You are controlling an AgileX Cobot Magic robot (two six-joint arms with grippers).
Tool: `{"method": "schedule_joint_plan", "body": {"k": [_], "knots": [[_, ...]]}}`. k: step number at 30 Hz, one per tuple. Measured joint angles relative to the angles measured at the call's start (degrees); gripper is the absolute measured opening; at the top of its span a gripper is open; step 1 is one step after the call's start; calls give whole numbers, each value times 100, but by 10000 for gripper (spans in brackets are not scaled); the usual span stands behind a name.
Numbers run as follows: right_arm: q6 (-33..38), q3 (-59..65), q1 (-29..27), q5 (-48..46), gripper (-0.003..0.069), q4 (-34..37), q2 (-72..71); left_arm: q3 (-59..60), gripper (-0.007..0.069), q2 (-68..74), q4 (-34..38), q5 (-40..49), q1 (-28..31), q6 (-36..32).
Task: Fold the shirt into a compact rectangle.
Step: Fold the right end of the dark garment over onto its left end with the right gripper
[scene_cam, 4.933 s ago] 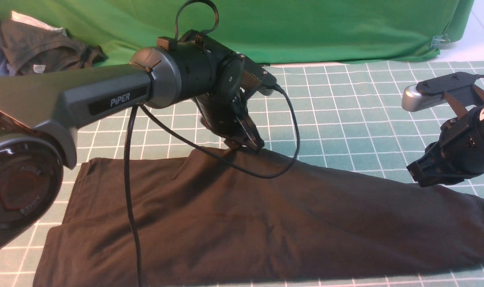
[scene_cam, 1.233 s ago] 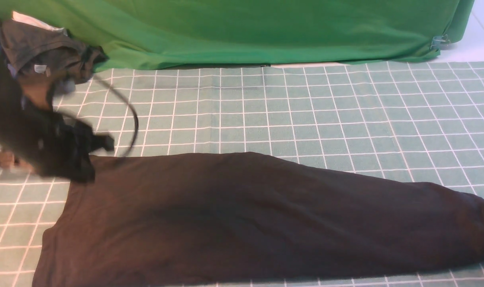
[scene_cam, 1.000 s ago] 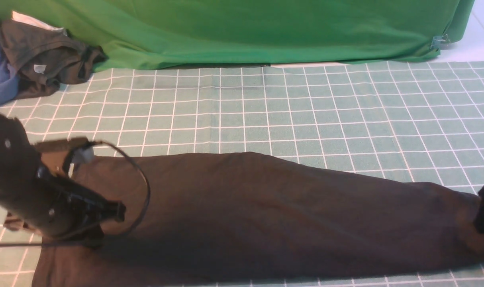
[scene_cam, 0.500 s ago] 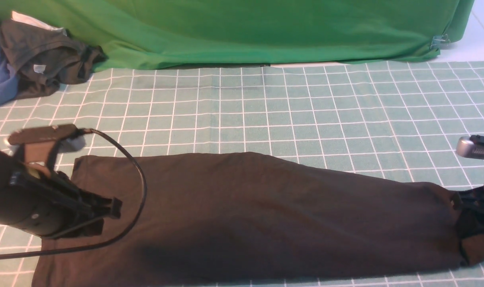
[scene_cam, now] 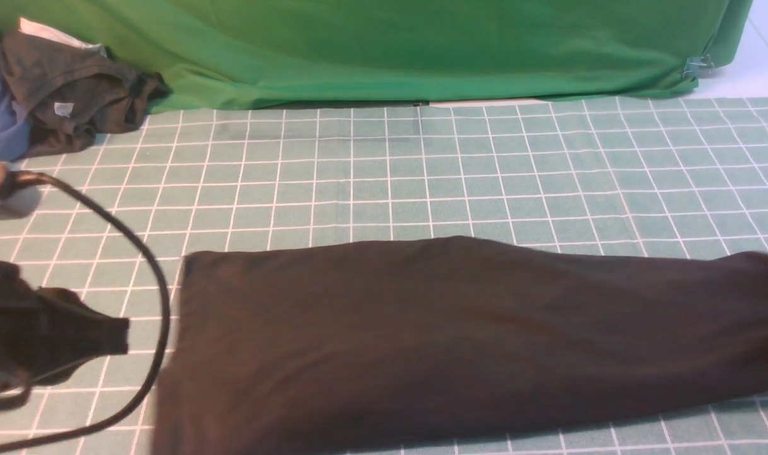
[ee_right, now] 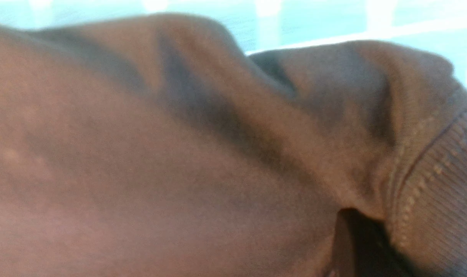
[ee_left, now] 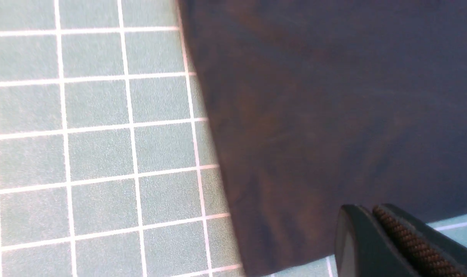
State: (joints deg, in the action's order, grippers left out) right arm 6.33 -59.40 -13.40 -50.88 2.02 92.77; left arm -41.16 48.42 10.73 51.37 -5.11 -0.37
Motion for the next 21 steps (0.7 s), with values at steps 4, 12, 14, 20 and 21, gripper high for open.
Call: {"method": "schedule_joint_plan", "body": {"k": [4, 12, 14, 20, 21], "knots": [[-17, -476, -26, -476, 30, 67, -344, 0, 7, -369, -268, 95, 0, 88], [-38, -1354, 1248, -1271, 29, 842, -899, 2, 7, -447, -792, 279, 0, 528], [-100, -1503, 1784, -1389, 29, 1130, -911, 2, 7, -410, -810, 285, 0, 568], [-572, -1664, 3502, -1012, 29, 1621, -827, 6, 7, -325, -812, 288, 0, 574], [-700, -1669, 3834, -858, 29, 1639, -775, 6, 7, -319, -812, 288, 0, 574]]}}
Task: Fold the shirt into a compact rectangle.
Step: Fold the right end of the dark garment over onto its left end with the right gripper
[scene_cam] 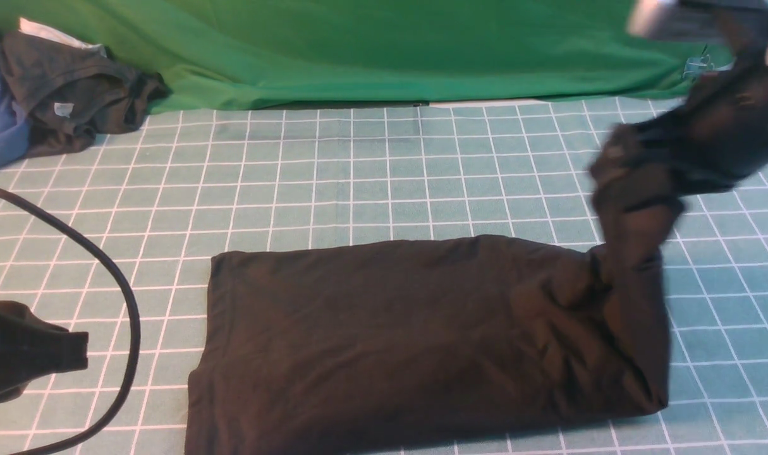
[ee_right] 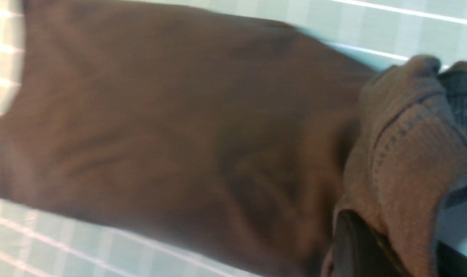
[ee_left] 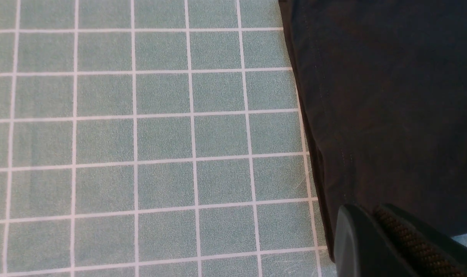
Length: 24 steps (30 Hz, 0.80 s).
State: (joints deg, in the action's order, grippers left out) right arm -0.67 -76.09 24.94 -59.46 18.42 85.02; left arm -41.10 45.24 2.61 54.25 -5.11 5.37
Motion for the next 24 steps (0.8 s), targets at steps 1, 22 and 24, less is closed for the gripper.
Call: {"method": "schedule_joint_plan", "body": {"k": [1, 22, 24], "knots": [[-83, -7, 210, 105, 29, 19, 76, 0, 7, 0, 6, -5, 0, 0], [-522, -1820, 2681, 1219, 31, 730, 2850, 0, 7, 0, 152, -10, 0, 5], [-535, -1950, 2731, 1225, 35, 743, 3053, 0, 7, 0, 152, -10, 0, 5]]}}
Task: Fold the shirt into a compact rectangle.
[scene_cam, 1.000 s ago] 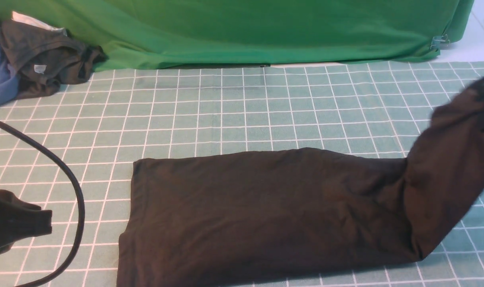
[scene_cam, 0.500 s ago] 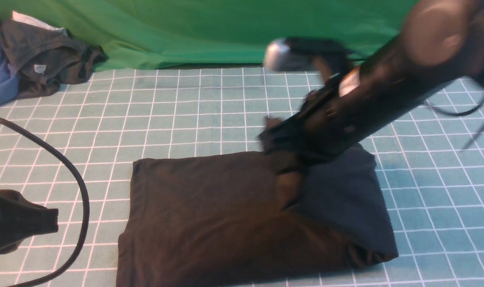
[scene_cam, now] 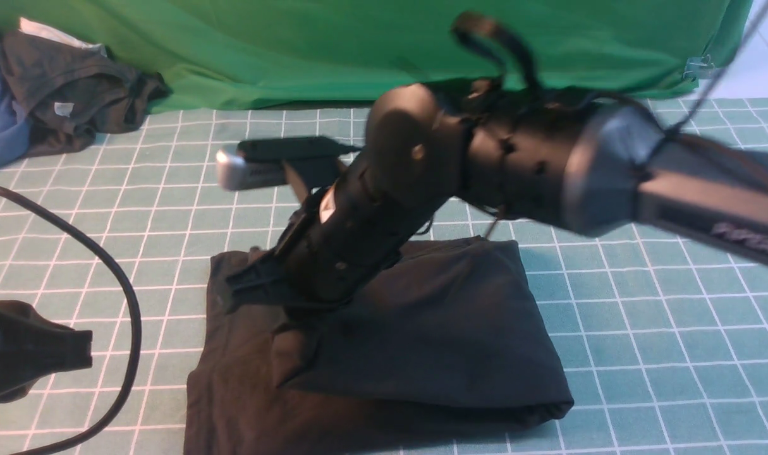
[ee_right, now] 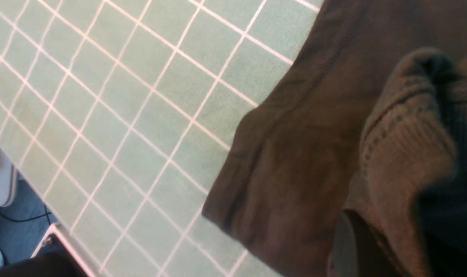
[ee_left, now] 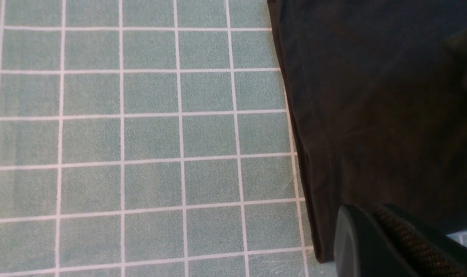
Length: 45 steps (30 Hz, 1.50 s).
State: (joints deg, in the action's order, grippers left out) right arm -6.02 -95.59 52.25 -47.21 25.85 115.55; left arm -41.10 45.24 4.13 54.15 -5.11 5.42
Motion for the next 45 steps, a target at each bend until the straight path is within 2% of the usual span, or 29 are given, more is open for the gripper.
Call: {"method": "schedule_joint_plan", "body": {"k": [2, 5, 8, 9, 11, 15, 17, 19, 20, 21, 23, 25, 27, 29, 30, 33, 38, 45], "knots": [[-13, -92, 48, 40, 44, 31, 156, 0, 7, 0, 0, 0, 0, 0], [-19, -249, 166, 207, 118, 211, 442, 0, 7, 0, 0, -12, 0, 0], [-19, -315, 219, 302, 213, 368, 550, 0, 7, 0, 0, -14, 0, 0], [-9, -333, 259, 366, 280, 459, 600, 0, 7, 0, 0, -15, 0, 0], [111, -361, 283, 369, 362, 518, 619, 0, 7, 0, 0, -15, 0, 0], [359, -546, 266, 121, 401, 524, 613, 0, 7, 0, 0, -15, 0, 0], [602, -793, 158, -366, 384, 450, 538, 0, 7, 0, 0, -8, 0, 0], [838, -1058, 3, -1055, 314, 145, 380, 0, 7, 0, 0, 27, 0, 0], [848, -1081, -14, -1054, 304, 97, 379, 0, 7, 0, 0, 27, 0, 0], [910, -1217, -133, -1546, 227, -294, 230, 0, 7, 6, 27, 34, 0, 0], [912, -1242, -328, -1949, 99, -1056, -25, 0, 7, 52, 150, 25, 0, -6], [885, -1096, -531, -2110, 48, -1599, -352, 0, 7, 166, 507, -31, 0, -204], [885, -1000, -639, -2133, 38, -1695, -484, 0, 7, 268, 738, -56, 0, -374], [881, -500, -923, -2185, 27, -1844, -1031, 0, 7, 565, 1392, -89, 0, -817], [881, -455, -943, -2182, 27, -1844, -1031, 0, 7, 624, 1482, -102, 0, -880], [881, 379, -1229, -2205, 25, -1868, -1645, 0, 7, 1202, 1980, -312, 0, -1239], [881, 1562, -1341, -1882, 23, -1851, -2006, 0, 7, 2304, 2245, -814, -68, -1511], [881, 2588, -1341, -765, 22, -1645, -1873, 0, 7, 3577, 2363, -1475, -764, -1586]]}}
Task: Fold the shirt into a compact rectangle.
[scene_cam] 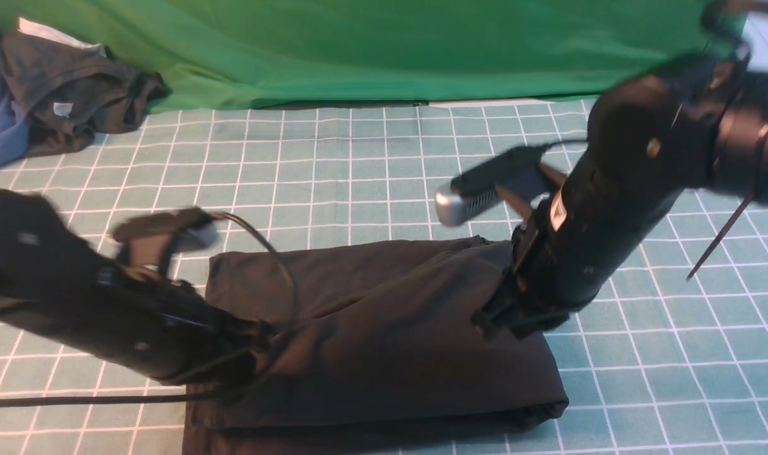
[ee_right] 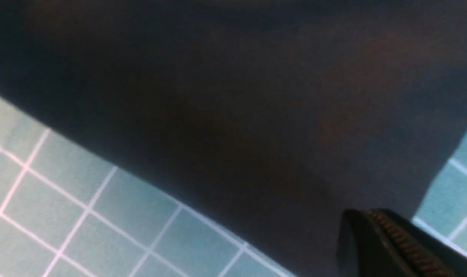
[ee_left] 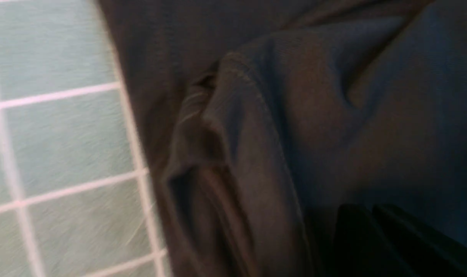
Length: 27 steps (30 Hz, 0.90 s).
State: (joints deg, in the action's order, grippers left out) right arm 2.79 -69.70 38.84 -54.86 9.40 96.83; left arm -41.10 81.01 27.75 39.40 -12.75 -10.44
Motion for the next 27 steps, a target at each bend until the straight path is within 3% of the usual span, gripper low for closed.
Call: {"method": "schedule_joint_plan", "body": {"k": [3, 9, 24, 27], "knots": [[25, 163, 0, 112, 22, 14, 98, 0, 7, 251, -129, -49, -54, 124], [70, 648, 0, 432, 22, 7, 407, 8, 7, 499, -965, -22, -65, 1044], [73, 627, 0, 525, 22, 53, -149, -356, 7, 114, -1264, 336, -89, 1157], [80, 386, 0, 527, 22, 213, -358, -579, 7, -26, -995, 336, -89, 1093]]}}
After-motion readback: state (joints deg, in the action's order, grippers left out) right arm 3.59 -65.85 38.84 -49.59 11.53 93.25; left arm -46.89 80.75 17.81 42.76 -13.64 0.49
